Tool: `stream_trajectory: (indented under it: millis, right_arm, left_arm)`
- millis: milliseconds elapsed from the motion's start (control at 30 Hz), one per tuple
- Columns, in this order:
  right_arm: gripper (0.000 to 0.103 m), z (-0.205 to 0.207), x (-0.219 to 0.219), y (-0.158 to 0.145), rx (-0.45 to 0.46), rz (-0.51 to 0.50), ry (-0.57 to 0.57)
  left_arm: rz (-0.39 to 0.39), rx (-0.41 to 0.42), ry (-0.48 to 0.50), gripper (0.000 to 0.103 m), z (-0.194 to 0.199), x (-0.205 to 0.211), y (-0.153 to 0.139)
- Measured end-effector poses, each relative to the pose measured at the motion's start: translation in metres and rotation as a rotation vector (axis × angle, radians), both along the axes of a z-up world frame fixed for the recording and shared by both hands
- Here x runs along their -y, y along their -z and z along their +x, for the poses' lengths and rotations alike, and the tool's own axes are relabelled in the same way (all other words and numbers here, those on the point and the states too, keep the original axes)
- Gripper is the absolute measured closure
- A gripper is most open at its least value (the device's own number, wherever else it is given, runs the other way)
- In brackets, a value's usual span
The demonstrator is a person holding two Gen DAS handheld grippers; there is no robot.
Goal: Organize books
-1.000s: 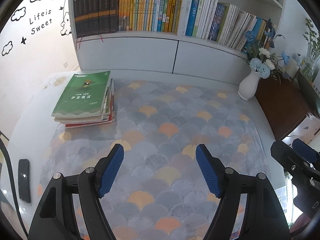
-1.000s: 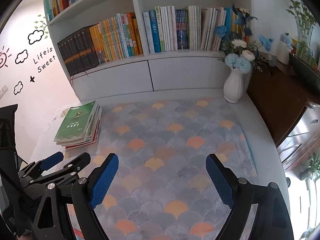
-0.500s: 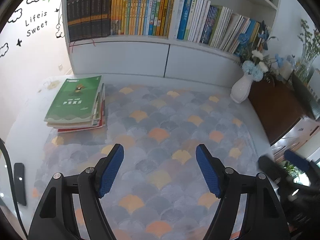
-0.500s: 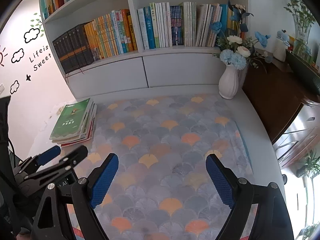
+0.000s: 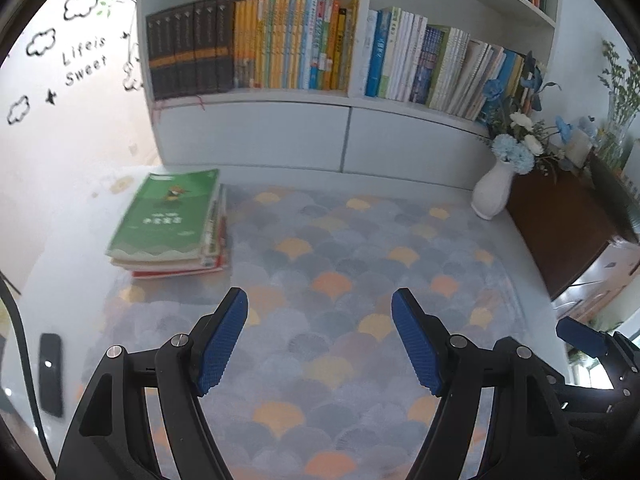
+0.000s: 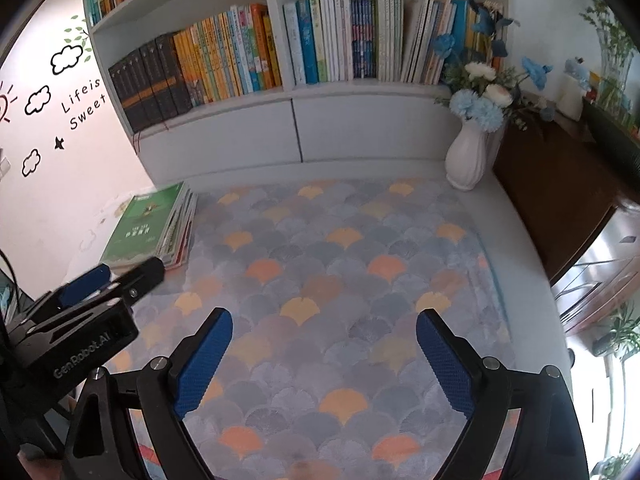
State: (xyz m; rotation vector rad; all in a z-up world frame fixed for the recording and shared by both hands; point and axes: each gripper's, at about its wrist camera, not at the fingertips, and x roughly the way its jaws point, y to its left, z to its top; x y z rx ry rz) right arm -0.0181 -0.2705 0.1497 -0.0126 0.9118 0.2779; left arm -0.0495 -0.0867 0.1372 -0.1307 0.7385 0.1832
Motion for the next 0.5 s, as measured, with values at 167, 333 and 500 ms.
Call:
stream_trajectory:
  millis: [167,333,500]
  right_arm:
    - [0.011,-0.001,-0.011,0.006,-0.019,-0.011,-0.024]
    - [0.011,-0.009,-0.02,0.007,-0.002,-0.039,-0.051]
    - [0.011,-0.009,-0.02,0.014,-0.04,-0.026,-0.048]
  left_arm:
    - [-0.009,0.01,-0.041,0.03,-0.005,-0.014,-0.001]
    - [-0.017,0.015,-0.041,0.03,-0.005,-0.017,0.0]
    - [-0.052,0.004,-0.034,0.03,-0.002,-0.016,0.006]
